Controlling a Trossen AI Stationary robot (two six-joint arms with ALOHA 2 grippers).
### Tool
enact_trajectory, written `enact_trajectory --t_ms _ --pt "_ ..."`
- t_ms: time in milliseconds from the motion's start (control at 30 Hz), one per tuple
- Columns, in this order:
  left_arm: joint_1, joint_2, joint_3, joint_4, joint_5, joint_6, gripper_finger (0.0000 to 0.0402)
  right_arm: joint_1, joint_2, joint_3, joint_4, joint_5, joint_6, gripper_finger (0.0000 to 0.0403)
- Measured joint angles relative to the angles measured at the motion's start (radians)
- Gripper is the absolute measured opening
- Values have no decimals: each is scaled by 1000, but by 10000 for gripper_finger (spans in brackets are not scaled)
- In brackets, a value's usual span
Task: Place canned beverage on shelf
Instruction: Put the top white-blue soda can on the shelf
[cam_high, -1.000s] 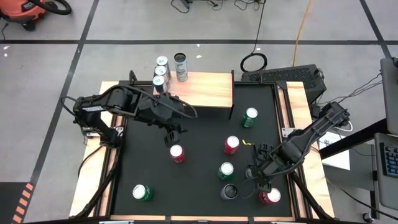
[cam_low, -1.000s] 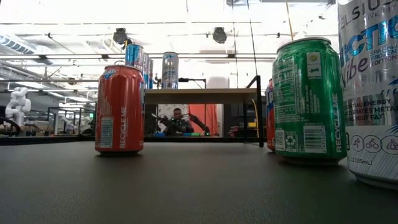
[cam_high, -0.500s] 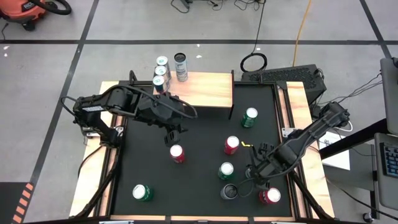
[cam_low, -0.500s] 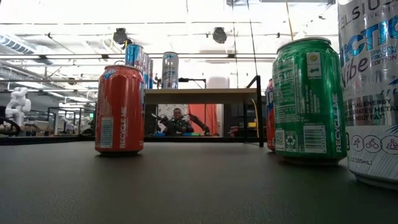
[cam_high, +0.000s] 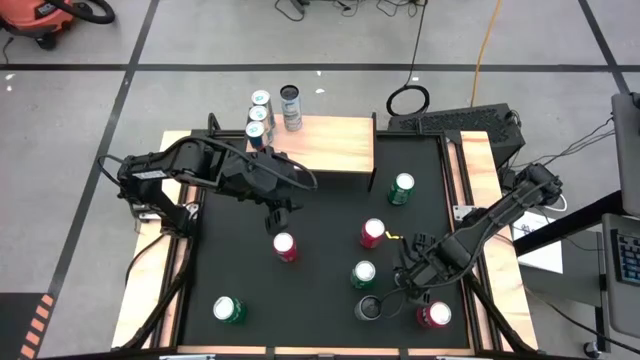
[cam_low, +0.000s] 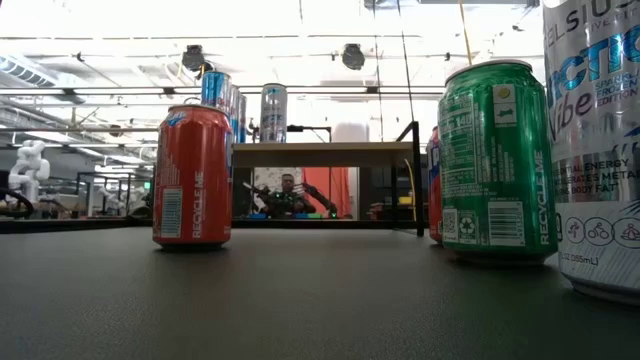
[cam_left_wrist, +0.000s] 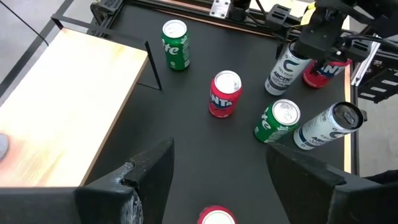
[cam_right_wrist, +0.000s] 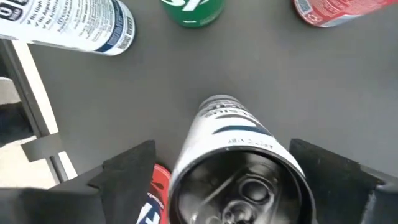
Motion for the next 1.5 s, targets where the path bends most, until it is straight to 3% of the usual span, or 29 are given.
enact_trajectory --t_ms 333,1000,1500 --pt "0 0 0 0 0 -1 254 0 0 -1 7 -4 17 311" --pt "0 0 0 0 0 1 254 0 -20 -1 -30 -23 132 329" --pt "0 0 0 0 0 5 254 -8 -20 -1 -32 -23 119 278"
